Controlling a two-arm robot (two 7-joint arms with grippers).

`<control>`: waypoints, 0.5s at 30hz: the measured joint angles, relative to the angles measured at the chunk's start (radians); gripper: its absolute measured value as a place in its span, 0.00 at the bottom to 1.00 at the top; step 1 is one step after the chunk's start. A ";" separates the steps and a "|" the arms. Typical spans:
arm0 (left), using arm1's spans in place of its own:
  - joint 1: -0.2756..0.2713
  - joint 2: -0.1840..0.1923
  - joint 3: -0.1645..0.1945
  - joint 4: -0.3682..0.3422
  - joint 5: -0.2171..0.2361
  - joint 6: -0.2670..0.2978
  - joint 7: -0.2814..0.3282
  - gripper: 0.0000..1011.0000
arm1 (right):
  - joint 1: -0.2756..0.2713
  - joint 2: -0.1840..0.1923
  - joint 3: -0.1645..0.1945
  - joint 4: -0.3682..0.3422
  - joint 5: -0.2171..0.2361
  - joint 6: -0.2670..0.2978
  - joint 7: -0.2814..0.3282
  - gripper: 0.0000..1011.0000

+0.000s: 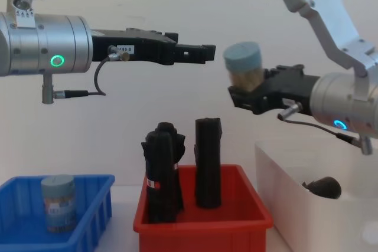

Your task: Pick the cotton swabs from the blue box and place them into the white box.

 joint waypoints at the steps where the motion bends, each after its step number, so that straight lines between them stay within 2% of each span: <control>1: 0.000 0.000 0.000 0.000 0.000 0.000 0.000 0.99 | -0.003 0.001 0.001 -0.002 0.001 0.004 -0.008 0.63; 15: 0.000 0.000 0.000 0.000 0.000 0.000 0.000 0.99 | -0.059 0.020 0.031 -0.033 0.057 0.088 -0.198 0.63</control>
